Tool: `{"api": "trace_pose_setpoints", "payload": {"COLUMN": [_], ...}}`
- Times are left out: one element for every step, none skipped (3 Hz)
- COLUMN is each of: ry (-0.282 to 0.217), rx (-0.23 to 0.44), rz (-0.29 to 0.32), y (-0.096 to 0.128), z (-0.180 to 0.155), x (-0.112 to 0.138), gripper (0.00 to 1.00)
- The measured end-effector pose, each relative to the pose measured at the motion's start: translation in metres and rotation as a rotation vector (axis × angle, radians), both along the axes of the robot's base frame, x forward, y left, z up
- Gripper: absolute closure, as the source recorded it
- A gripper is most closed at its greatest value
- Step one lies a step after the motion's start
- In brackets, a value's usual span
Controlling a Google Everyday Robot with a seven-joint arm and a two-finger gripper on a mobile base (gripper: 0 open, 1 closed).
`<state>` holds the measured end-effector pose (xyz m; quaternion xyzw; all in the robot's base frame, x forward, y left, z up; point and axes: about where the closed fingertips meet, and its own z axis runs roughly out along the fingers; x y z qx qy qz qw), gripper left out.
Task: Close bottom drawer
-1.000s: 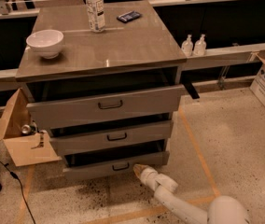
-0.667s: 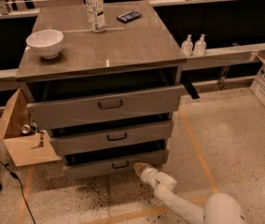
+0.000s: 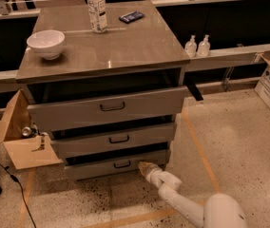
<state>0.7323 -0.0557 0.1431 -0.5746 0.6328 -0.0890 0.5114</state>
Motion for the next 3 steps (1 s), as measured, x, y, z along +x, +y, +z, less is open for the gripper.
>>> {"api": "trace_pose_setpoints", "payload": {"ry": [-0.002,0.024,0.064], "rx": [0.004,0.032,0.074], "rz": [0.000,0.009,0.020], "y": [0.000,-0.011,-0.027], "z": [0.001,0.007,0.026], "x": [0.001,-0.020,-0.062], "gripper": [1.00,1.00,1.00]}}
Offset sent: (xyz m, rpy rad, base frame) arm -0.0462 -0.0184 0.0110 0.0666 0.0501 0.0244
